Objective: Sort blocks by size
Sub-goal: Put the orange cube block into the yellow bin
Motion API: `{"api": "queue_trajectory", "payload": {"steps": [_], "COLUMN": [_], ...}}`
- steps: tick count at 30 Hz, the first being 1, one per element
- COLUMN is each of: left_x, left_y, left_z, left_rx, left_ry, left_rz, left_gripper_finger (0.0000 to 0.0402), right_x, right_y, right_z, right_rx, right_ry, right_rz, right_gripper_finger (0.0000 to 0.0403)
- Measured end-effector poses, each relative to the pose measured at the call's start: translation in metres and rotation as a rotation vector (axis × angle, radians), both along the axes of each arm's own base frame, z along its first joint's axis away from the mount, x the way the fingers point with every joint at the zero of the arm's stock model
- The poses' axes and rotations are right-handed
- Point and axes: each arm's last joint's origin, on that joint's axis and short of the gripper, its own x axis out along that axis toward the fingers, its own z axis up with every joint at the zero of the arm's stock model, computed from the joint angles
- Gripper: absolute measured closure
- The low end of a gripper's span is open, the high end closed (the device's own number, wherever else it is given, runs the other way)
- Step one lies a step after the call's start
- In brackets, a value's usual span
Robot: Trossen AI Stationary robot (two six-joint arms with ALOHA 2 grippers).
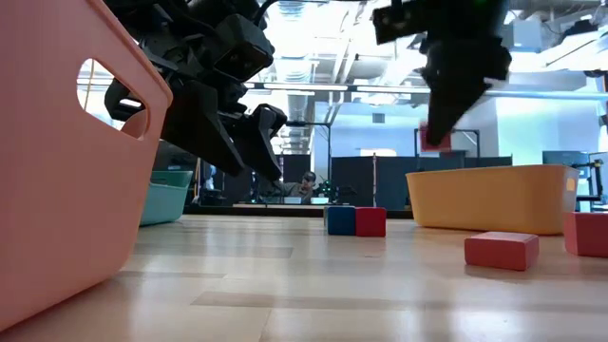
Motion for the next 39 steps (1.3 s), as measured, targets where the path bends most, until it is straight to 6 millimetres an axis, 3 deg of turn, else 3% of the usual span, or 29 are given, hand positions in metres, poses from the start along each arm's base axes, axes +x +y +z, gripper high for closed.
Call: {"api": "queue_trajectory", "payload": {"steps": [4,8,16,23,33,39], "left_x": [0.000,0.000,-0.001,0.000,0.000,0.000], "left_y": [0.000,0.000,0.000,0.000,0.000,0.000], "left_z": [0.000,0.000,-0.001,0.000,0.000,0.000], "left_rx": [0.002,0.004,0.009,0.007,0.004,0.002], "left_ry": [-0.001,0.002,0.010,0.000,0.000,0.000], "left_rz": [-0.001,-0.004,-0.007,-0.007,-0.004,-0.002], "left_gripper_finger": [0.0189,0.0189,0.0189,0.0189,0.0189,0.0189], "right_x": [-0.013,-0.027,-0.084,-0.114,-0.119,-0.119], "right_y": [-0.019,-0.035,-0.077,-0.105,-0.128,-0.131], "right_z": [0.021,0.033,0.052,0.033,-0.004,-0.010], "right_rx": [-0.116,-0.105,-0.054,0.083,0.217,0.238], "right_ry": [0.067,-0.001,-0.169,-0.310,-0.296,-0.300], "right_rz": [-0.133,-0.189,-0.352,-0.422,-0.452,-0.451], "right_gripper_finger": [0.0236,0.0236,0.0235,0.0235,0.0234,0.0223]}}
